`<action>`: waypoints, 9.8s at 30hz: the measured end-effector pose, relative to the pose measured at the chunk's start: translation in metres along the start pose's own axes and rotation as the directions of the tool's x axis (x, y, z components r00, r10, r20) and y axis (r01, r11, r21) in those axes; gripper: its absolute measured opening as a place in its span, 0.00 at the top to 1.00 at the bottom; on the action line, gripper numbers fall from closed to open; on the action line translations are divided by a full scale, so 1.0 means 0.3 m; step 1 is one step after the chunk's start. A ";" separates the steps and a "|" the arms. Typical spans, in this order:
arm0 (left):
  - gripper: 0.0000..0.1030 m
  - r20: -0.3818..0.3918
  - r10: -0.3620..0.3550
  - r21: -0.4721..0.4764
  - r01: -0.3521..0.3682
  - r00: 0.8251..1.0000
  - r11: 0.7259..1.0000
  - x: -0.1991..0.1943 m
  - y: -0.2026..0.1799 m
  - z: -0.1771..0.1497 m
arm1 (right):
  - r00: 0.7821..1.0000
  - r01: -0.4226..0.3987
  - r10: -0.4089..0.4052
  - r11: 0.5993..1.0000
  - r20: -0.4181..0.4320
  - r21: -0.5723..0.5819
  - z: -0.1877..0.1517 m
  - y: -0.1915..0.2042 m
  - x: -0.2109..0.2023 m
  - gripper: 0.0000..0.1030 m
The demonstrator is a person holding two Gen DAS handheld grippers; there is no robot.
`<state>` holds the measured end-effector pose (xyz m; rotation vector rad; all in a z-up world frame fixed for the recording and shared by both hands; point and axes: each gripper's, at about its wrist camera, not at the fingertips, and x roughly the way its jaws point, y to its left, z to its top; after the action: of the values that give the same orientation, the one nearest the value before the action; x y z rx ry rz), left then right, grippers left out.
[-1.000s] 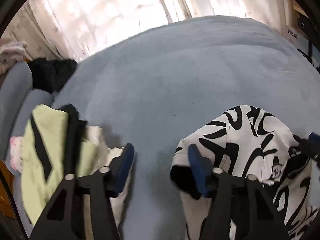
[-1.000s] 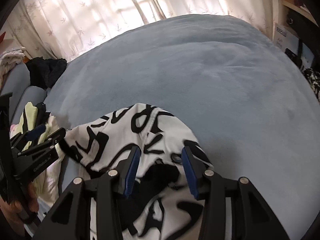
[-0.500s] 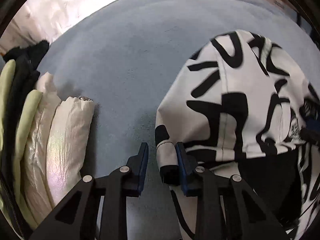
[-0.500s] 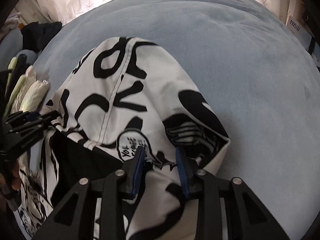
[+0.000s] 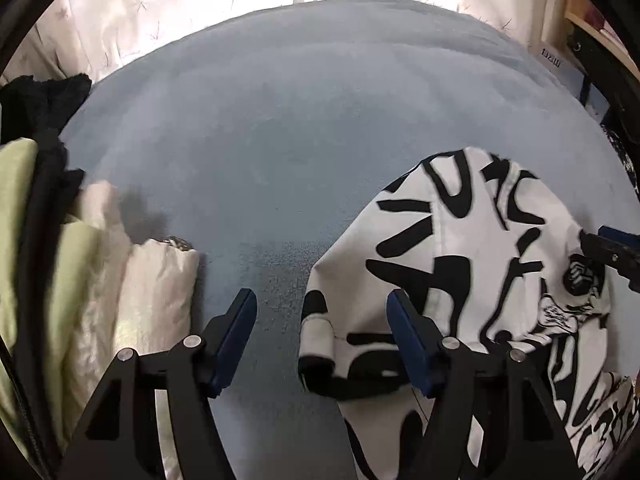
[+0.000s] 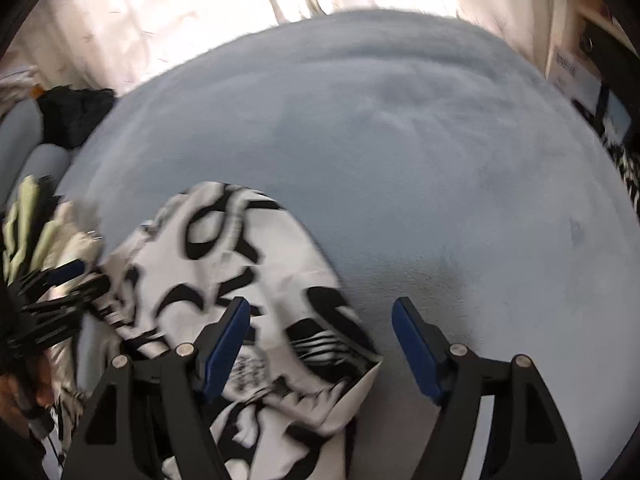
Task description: Fold large clothes
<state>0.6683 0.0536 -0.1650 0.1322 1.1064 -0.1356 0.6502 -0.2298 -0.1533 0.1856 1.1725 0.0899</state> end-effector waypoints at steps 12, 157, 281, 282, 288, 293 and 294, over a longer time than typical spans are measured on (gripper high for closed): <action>0.91 -0.010 -0.095 -0.028 0.095 0.995 0.995 0.110 0.007 -0.031 | 0.996 -0.094 0.094 0.995 0.004 -0.029 -0.036 0.013 0.098 0.89; 0.32 0.346 0.012 -0.076 0.015 0.938 0.997 -0.745 -0.362 -1.262 | 0.943 -0.136 0.170 0.981 0.287 -0.135 -1.242 0.446 -0.624 0.69; 0.90 0.425 -0.096 -0.508 0.325 0.900 0.798 -0.408 0.083 -1.386 | 0.931 0.023 0.039 0.986 0.362 -0.166 -1.183 0.511 -0.485 0.80; 0.90 0.435 -0.086 -0.495 0.318 0.896 0.809 -0.426 0.074 -1.383 | 0.936 0.033 0.028 0.985 0.351 -0.167 -1.181 0.505 -0.449 0.80; 0.93 0.509 -0.036 -0.379 0.262 0.860 0.888 -0.577 -0.030 -1.350 | 0.953 0.063 -0.009 0.984 0.302 -0.169 -1.259 0.476 -0.297 0.83; 0.93 0.544 -0.062 -0.294 0.259 0.837 0.920 -0.675 -0.149 -1.293 | 0.956 0.039 0.010 0.986 0.293 -0.159 -1.260 0.467 -0.294 0.83; 0.93 0.547 -0.068 -0.282 0.261 0.834 0.923 -0.689 -0.169 -1.283 | 0.956 0.027 0.019 0.988 0.293 -0.155 -1.261 0.464 -0.293 0.83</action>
<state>0.2295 0.0794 -0.1517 -0.3112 0.5669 -0.1216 0.2710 -0.0710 -0.1887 0.0538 0.8643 0.1460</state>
